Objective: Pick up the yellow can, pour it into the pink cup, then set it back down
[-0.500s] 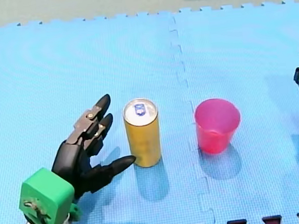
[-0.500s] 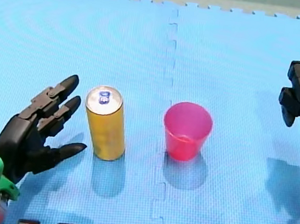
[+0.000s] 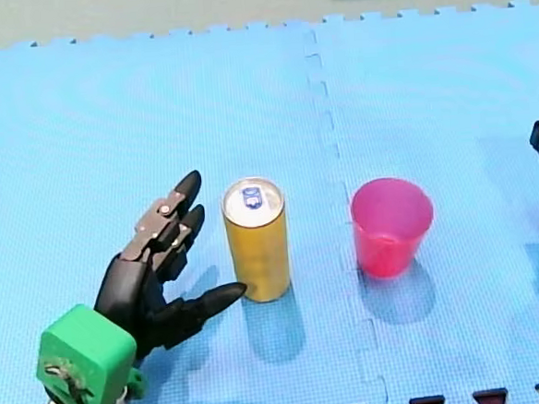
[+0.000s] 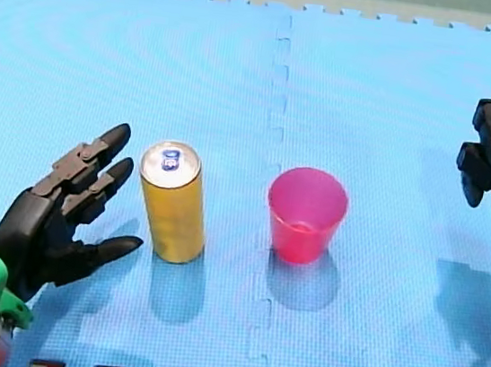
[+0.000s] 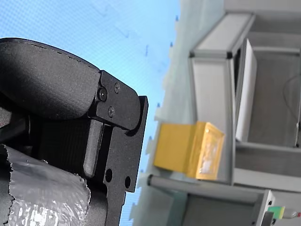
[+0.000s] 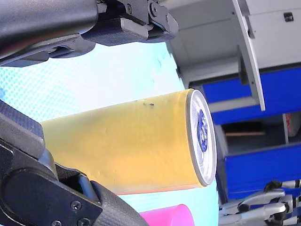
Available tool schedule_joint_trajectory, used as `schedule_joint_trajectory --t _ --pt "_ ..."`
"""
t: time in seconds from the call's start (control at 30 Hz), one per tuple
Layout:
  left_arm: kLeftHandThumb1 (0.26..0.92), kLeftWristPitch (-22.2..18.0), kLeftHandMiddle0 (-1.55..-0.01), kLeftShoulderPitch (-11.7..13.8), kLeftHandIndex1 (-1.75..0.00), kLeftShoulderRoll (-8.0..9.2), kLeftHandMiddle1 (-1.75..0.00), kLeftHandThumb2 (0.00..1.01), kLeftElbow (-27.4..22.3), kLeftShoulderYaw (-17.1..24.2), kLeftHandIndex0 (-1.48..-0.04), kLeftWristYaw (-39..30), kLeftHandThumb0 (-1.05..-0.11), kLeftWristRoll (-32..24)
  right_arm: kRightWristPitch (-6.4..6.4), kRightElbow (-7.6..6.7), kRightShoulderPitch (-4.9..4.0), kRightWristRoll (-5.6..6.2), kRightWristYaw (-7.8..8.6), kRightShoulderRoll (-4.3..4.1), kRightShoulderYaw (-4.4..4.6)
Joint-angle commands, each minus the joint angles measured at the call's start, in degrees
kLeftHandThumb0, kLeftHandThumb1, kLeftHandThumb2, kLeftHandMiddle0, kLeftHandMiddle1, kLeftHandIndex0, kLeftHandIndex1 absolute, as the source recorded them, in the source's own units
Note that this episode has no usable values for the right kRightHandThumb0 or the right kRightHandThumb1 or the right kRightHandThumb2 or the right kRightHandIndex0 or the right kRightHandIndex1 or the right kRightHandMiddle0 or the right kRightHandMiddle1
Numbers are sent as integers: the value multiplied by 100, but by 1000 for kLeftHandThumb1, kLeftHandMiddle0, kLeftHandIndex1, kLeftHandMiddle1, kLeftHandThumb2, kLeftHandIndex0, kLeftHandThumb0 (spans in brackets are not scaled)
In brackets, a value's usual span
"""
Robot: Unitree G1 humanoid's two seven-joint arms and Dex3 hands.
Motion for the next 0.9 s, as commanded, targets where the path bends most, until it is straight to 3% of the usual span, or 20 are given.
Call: schedule_joint_trajectory --t 0.0,0.57,0.87 --pt "711 17 -309 22 0 11 0 1 -41 2 -271 16 -883 -7 24 -2 3 23 18 -27 -15" --pt "711 132 -305 47 0 2 0 0 -147 11 -271 -17 -877 -64 40 0 -6 21 33 -29 -22" --pt "670 191 -284 7 0 -9 0 0 -98 54 -263 -160 -814 -232 52 6 -22 15 9 -21 -21"
